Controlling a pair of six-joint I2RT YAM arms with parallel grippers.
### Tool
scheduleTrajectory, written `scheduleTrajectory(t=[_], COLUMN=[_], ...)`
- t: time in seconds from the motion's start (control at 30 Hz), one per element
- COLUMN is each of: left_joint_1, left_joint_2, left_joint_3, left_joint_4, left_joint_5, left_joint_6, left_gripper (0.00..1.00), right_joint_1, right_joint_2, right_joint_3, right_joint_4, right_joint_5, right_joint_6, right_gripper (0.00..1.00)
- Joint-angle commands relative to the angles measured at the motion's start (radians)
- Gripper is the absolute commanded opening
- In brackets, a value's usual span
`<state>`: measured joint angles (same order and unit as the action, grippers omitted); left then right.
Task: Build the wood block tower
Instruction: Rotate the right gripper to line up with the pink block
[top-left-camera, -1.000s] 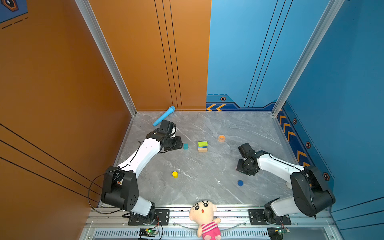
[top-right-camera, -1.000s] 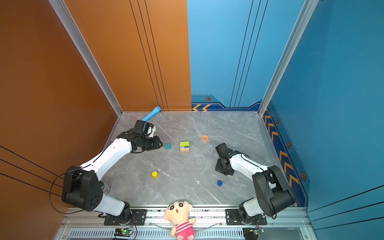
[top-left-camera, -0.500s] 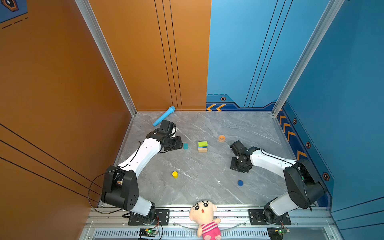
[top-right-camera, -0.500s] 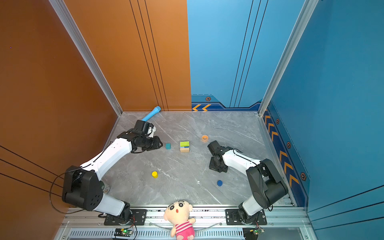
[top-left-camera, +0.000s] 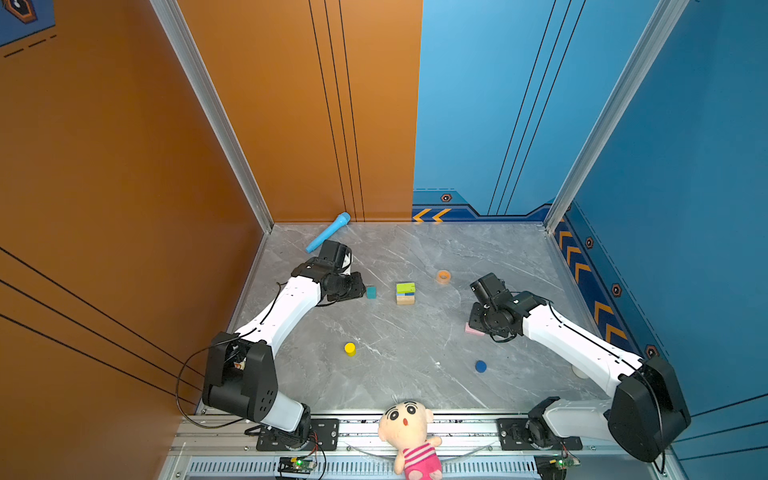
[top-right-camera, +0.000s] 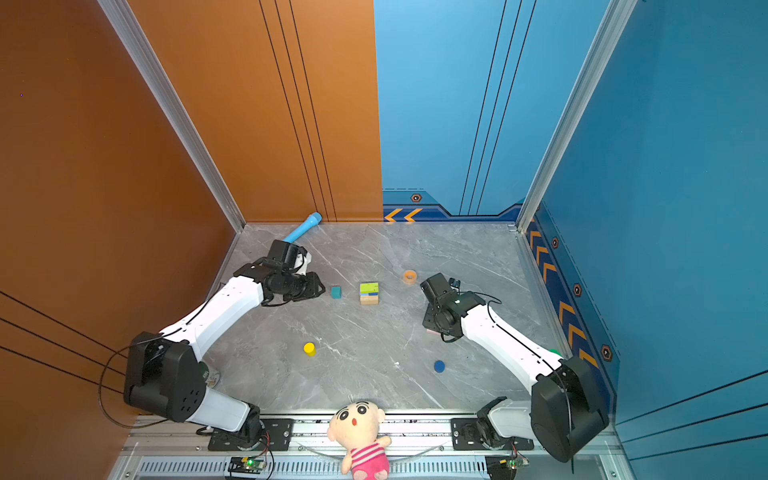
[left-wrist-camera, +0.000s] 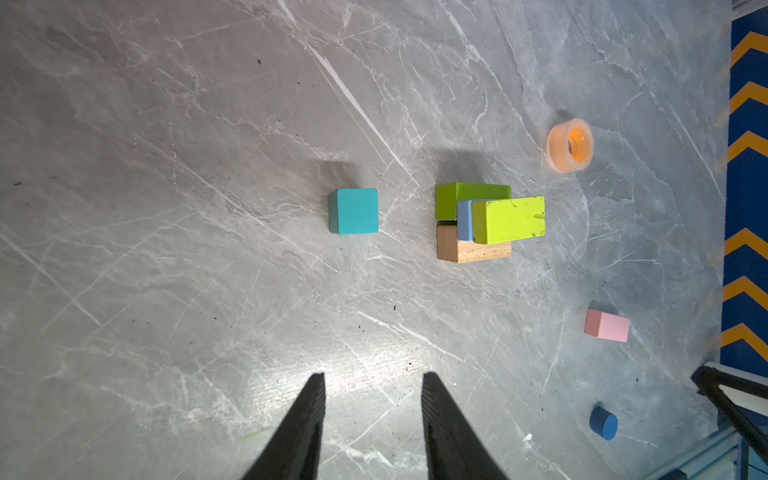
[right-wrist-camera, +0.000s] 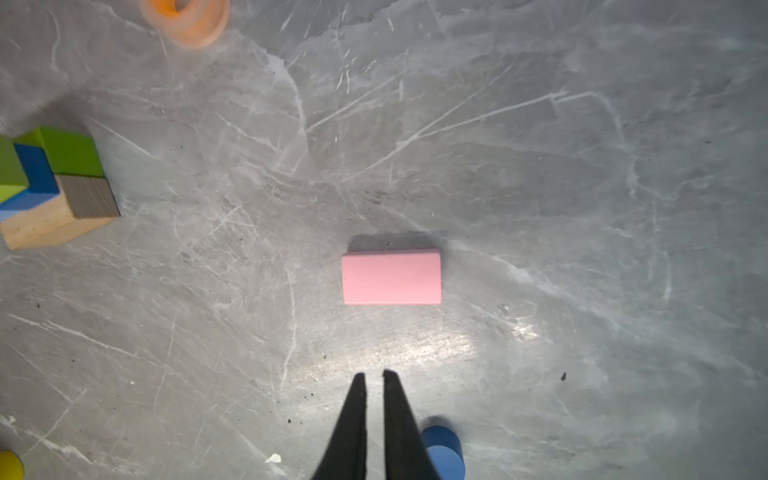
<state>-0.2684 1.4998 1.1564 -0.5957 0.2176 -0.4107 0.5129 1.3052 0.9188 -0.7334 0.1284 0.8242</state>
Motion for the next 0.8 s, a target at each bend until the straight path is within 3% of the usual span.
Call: scheduleTrajectory(t=[0.0,0.13,0.27,0.47,0.77], left_joint_1=[0.006,0.003,0.003,0.005,0.011], left_joint_2=[-0.026,-0.029,-0.032,-0.035,-0.032], left_joint_3=[0.016,0.013,0.009,0.003,0.002], left_joint_4=[-0.025,-0.024,-0.022,-0.018,-0.019], left_joint_5=[0.014,0.016,0.017,0.014,0.013], left_joint_6=[0.021,0.022,0.025,0.024,0.026], left_gripper=[0.41,0.41,0.41,0.41,0.41], right_joint_1=[0.009,0.01,0.012,0.018,0.026], right_joint_2=[-0.027,-0.026,-0.005,0.07,0.213], right_joint_3=[-0.035,-0.082,-0.115,-0.106,-0.025], right_joint_4=[-0.047,-0.009,0.038,0.107,0.119], right_joint_5=[0.062,0.046,0.033,0.023,0.04], right_joint_6=[0.054,0.081,0.104,0.115,0.09], right_gripper=[0.22,0.31,0.56,0.83,0.89])
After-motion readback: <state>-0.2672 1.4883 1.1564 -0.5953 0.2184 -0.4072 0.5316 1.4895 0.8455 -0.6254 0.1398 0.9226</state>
